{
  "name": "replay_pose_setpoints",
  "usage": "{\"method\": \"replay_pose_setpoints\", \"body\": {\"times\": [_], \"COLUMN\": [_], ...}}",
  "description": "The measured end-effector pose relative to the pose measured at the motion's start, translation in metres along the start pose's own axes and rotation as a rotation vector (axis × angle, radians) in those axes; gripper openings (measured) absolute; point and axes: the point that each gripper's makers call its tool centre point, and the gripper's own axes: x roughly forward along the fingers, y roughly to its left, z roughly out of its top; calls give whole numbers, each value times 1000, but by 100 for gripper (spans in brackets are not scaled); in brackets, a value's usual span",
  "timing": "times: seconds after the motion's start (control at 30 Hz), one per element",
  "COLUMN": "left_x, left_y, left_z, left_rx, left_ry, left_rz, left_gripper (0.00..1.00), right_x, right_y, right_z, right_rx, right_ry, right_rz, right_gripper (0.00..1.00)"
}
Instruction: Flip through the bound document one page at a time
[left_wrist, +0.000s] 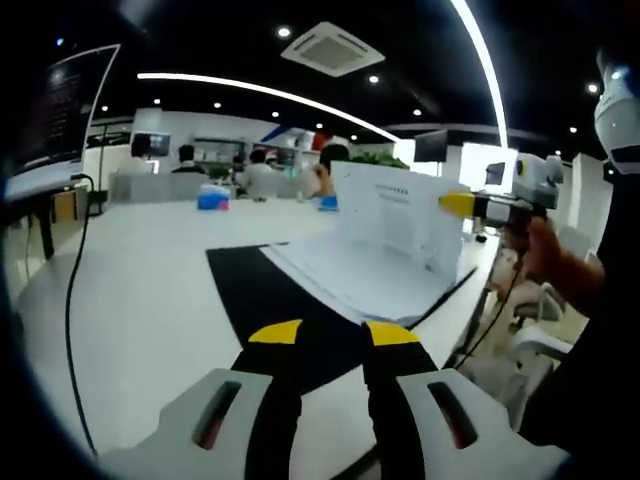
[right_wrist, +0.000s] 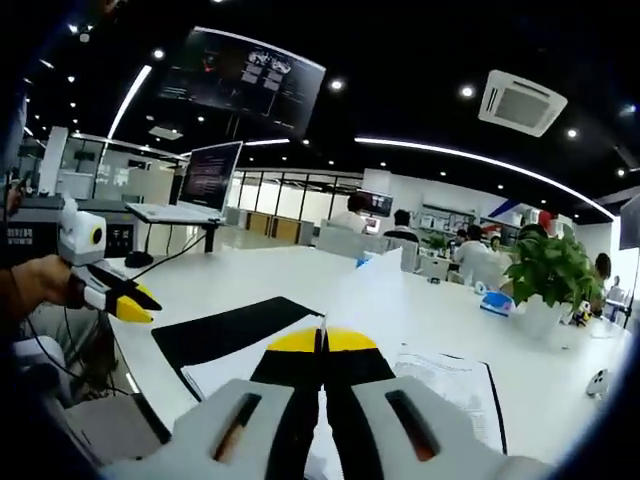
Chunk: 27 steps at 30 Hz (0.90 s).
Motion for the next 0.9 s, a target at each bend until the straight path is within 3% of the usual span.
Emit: {"method": "replay_pose_setpoints", "body": {"times": [0.33, 0.7, 0.9], "left_x": [-11, -7, -7], "left_y": [6, 4, 7], "left_z": [2, -4, 1], "left_rx": [-7, -12, -13], "left_ry": [-5, 14, -17], "left_rz": [23, 17, 32], "left_gripper": [25, 25, 24], "right_x": [20, 33, 40], "right_y": [35, 64, 75], "right_z": [-13, -48, -71], "right_rx": [1, 41, 17], "right_ry": [26, 116, 178], "right_rz": [81, 162, 202], "right_gripper": [2, 2, 2]}}
